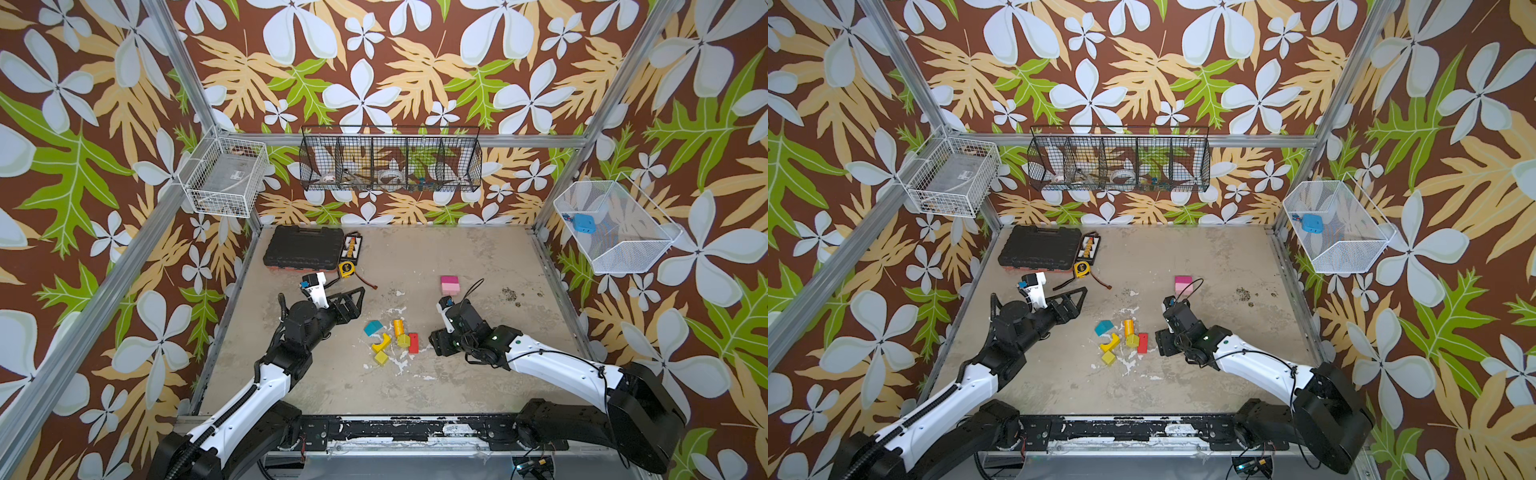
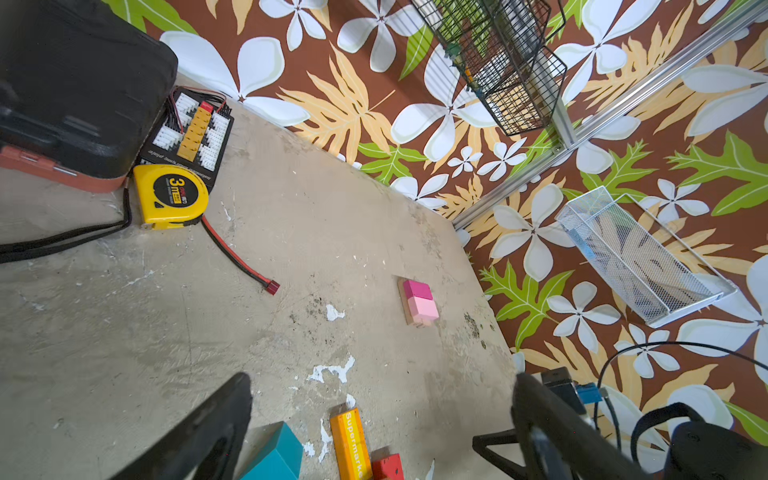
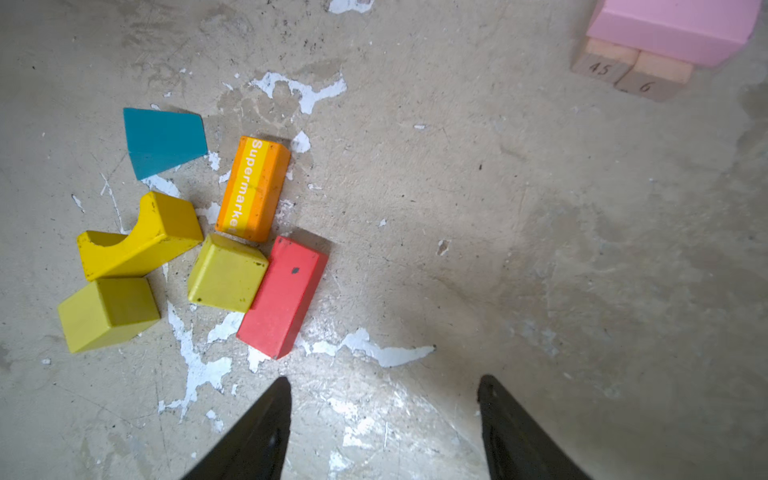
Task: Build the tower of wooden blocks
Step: 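Lift the right gripper and move it toward the red block near the robot, then lower the right gripper over the red block and close on it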
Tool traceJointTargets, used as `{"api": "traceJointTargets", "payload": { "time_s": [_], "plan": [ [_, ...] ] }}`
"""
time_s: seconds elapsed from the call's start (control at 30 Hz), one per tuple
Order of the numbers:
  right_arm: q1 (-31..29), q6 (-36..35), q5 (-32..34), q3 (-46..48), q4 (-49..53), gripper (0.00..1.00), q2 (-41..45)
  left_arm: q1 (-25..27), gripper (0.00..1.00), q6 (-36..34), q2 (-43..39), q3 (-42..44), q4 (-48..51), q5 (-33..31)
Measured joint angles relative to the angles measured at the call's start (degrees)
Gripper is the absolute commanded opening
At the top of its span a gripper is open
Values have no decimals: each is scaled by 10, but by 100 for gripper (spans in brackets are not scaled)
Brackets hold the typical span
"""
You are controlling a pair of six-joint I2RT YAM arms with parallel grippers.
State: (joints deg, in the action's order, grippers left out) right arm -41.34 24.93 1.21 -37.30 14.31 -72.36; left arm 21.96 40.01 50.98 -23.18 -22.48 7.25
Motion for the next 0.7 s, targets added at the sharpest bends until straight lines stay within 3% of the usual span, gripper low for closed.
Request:
{"api": "traceJointTargets", "payload": {
  "time_s": [0.7],
  "plan": [
    [-55, -3, -11, -71, -33, 66, -172, 0, 100, -13, -30, 7, 12, -29]
  ]
}}
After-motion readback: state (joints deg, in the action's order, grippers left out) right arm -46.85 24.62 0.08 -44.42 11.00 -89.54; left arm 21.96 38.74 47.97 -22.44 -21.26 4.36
